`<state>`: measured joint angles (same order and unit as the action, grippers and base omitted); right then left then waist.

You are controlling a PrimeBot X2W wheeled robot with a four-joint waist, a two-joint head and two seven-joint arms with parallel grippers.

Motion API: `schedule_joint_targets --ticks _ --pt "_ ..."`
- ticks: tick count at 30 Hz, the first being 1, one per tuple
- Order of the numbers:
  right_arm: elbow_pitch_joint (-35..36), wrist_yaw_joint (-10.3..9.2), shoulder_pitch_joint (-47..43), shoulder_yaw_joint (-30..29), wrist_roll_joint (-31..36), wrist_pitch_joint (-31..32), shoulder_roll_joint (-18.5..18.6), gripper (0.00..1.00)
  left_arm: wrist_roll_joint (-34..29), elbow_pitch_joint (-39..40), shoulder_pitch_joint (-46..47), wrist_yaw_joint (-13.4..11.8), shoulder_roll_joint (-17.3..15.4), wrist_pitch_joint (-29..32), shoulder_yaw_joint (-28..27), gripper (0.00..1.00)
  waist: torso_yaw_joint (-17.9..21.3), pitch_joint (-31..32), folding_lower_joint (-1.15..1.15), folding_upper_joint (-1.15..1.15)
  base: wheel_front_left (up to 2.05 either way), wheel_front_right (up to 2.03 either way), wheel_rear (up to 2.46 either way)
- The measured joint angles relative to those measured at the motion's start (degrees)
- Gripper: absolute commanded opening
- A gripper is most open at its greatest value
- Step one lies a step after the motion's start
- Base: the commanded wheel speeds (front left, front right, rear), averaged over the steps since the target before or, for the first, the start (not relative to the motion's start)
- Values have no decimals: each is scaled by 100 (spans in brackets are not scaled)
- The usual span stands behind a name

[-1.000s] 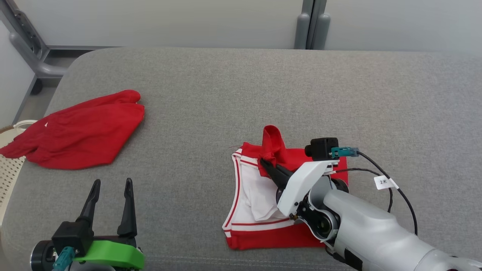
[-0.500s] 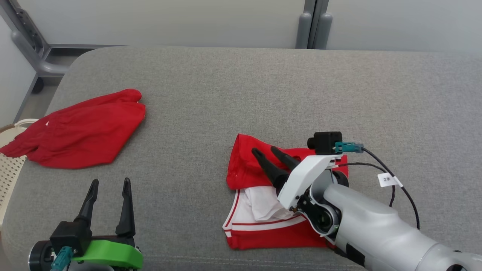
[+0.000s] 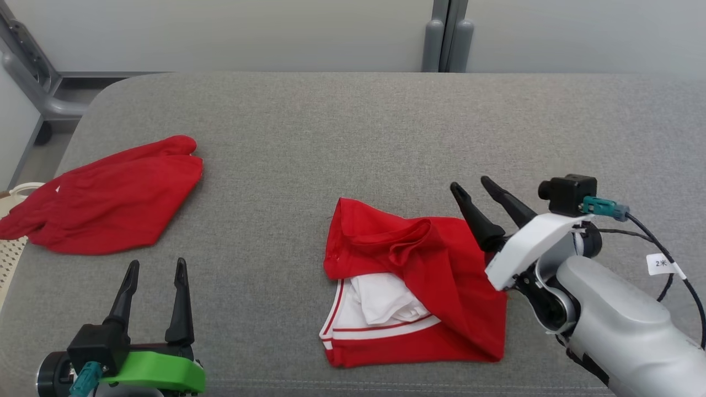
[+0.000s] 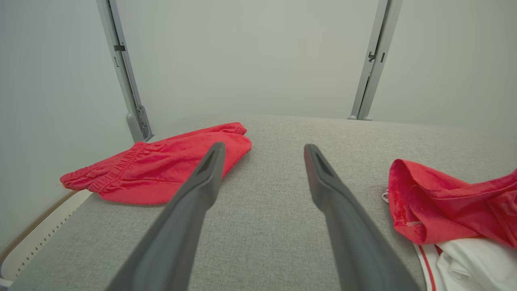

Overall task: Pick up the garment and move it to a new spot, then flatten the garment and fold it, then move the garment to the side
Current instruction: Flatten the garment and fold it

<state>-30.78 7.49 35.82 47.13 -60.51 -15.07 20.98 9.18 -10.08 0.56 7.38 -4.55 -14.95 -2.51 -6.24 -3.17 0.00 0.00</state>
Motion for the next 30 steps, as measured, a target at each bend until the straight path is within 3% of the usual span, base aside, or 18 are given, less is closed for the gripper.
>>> schedule_joint_targets --ticks 11,12,13,14,15,30 --pt "-582 0 -377 -358 1177 0 105 100 -14 4 -4 0 14 0 36 100 20 -6 0 0 0 0 0" --pt "-646 0 -392 -363 1205 0 78 80 -14 1 -4 0 14 0 35 100 17 -5 0 0 0 0 0" --pt "-698 0 -393 -364 1240 0 46 51 -14 0 -4 0 15 0 37 100 15 -5 0 0 0 0 0" --pt "-756 0 -393 -353 1271 0 9 29 -14 -1 -4 0 16 0 43 100 10 -6 0 0 0 0 0" --pt "-797 0 -393 -346 1289 0 -32 0 -14 -1 -4 0 16 0 42 100 5 -9 0 0 0 0 0" --pt "-1825 0 -198 435 1573 1 -409 0 -13 -5 4 0 15 0 88 100 -155 -86 0 0 0 0 0"
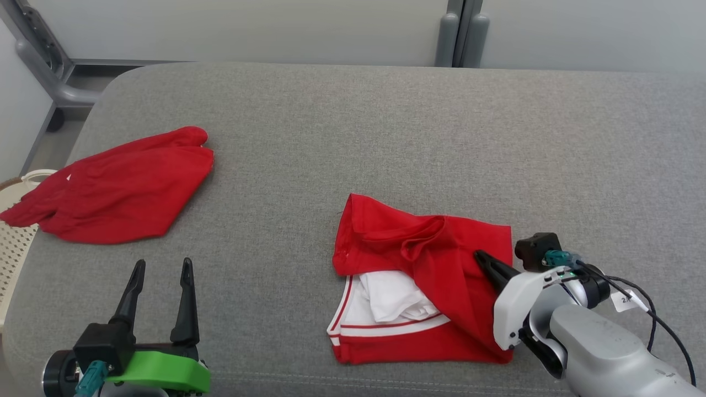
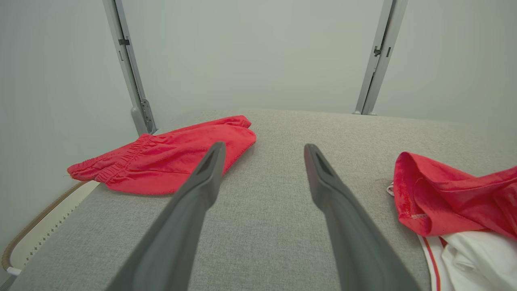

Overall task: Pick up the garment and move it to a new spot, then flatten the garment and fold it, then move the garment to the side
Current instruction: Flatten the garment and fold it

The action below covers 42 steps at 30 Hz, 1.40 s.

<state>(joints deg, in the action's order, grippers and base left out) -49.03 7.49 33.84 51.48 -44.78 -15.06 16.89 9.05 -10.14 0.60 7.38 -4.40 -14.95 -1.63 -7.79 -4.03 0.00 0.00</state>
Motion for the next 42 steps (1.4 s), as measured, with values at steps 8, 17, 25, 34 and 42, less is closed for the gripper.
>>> schedule_joint_targets --ticks 8,17,25,34,42 --pt "-234 0 60 502 -213 0 -116 0 0 5 -1 0 5 0 -36 100 19 -7 0 0 0 0 0" --pt "180 0 160 587 -265 0 -253 0 0 14 5 0 19 0 -29 100 25 -37 0 0 0 0 0" --pt "568 0 31 866 -350 -1 -345 0 0 11 6 0 24 0 -31 100 -30 -25 0 0 0 0 0" --pt "812 1 -64 1504 -744 -1 -363 0 19 -8 7 0 23 0 -37 100 -80 -33 0 0 0 0 0" --pt "821 1 -78 1933 -1088 -1 -413 0 24 -19 9 0 23 0 -68 100 -69 4 0 0 0 0 0"
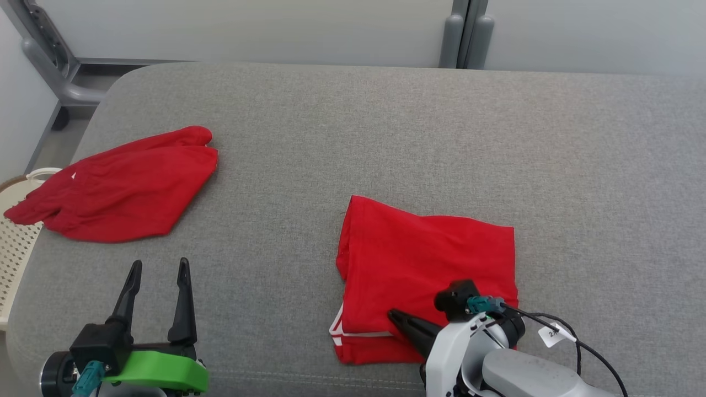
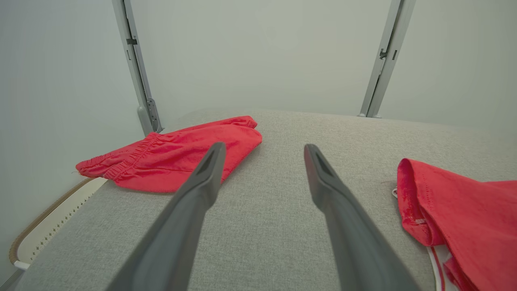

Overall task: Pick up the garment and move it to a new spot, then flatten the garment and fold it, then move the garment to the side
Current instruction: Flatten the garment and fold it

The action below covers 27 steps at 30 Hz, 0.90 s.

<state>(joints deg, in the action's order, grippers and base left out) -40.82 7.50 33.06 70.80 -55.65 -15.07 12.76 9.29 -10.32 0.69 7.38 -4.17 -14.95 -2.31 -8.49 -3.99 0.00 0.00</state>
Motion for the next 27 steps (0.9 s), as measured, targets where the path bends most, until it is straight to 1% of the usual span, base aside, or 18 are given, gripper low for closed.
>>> schedule_joint_targets --ticks 3,4,5,6,7,10,14,18,20,24,27 --pt "77 0 2 14 -108 1 44 0 -1 8 -3 0 1 0 -19 100 30 23 0 0 0 0 0" --pt "137 0 3 -74 -126 1 78 4 -1 12 -5 0 1 0 -29 100 42 29 0 0 0 0 0" --pt "214 0 6 -202 -134 1 125 38 -1 20 -7 0 3 0 -34 100 56 35 0 0 0 0 0" --pt "298 0 7 -355 -145 0 178 80 -1 29 -8 0 5 0 -41 100 69 42 0 0 0 0 0" --pt "393 0 5 -532 -143 0 244 100 -2 38 -10 0 9 0 -49 100 83 47 0 0 0 0 0" --pt "595 0 -58 -1054 -27 0 468 100 -9 59 -19 0 15 0 -63 100 125 65 0 0 0 0 0" --pt "689 -1 -327 -1596 214 0 744 100 -19 74 -64 0 19 0 -77 100 187 97 0 0 0 0 0" --pt "684 0 -561 -2063 346 0 916 100 -26 77 -93 0 19 0 -79 100 241 135 0 0 0 0 0" --pt "587 -1 -697 -2212 338 0 959 100 -27 86 -98 0 19 0 -81 100 266 157 0 0 0 0 0" --pt "316 -1 -834 -2241 202 4 990 100 -43 100 -127 0 11 0 -104 100 319 196 0 0 0 0 0" --pt "148 -1 -831 -2242 77 141 983 100 -45 111 -131 0 -15 0 -120 100 357 217 0 0 0 0 0"
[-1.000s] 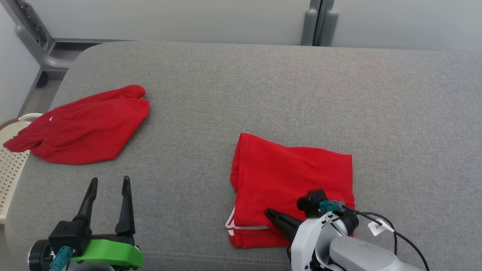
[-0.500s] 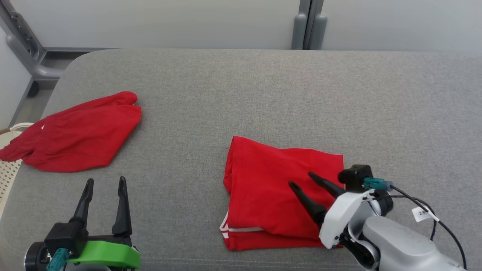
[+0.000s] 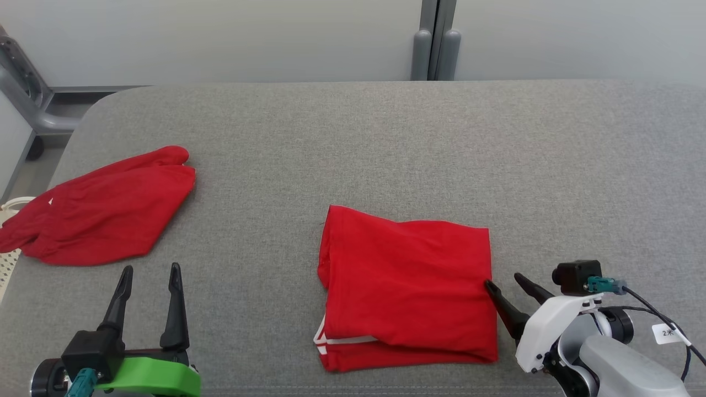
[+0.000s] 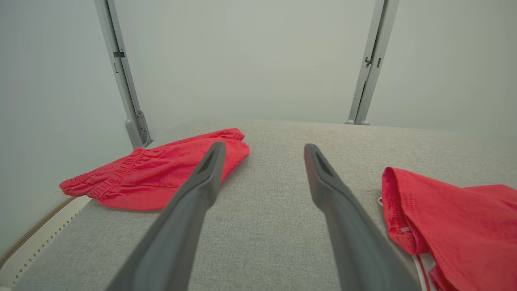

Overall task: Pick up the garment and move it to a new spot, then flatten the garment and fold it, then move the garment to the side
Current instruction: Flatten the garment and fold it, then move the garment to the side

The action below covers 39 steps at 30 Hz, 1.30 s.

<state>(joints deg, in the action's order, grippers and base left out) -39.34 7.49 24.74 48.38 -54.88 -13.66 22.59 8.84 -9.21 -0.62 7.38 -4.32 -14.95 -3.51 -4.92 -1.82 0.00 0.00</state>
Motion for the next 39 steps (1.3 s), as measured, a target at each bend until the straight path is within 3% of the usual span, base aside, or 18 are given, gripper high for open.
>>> schedule_joint_targets --ticks 22,32,37,38,39 --pt "-726 0 645 283 -1057 1560 -254 100 -96 48 -1 0 7 0 -51 100 -38 56 0 0 0 0 0" --pt "-1201 1 1169 370 -1836 2902 -471 100 -89 30 7 0 30 0 -29 100 -104 -15 0 0 0 0 0" --pt "-1396 2 1332 412 -2001 3194 -523 100 -82 2 23 0 35 0 -12 100 -145 -51 0 0 0 0 0" --pt "-1415 2 1343 402 -2072 3212 -543 42 -81 -3 29 0 37 0 -9 100 -153 -59 0 0 0 0 0" --pt "-1419 2 1358 424 -2082 3217 -547 0 -81 -4 36 0 38 0 -7 100 -162 -67 0 0 0 0 0"
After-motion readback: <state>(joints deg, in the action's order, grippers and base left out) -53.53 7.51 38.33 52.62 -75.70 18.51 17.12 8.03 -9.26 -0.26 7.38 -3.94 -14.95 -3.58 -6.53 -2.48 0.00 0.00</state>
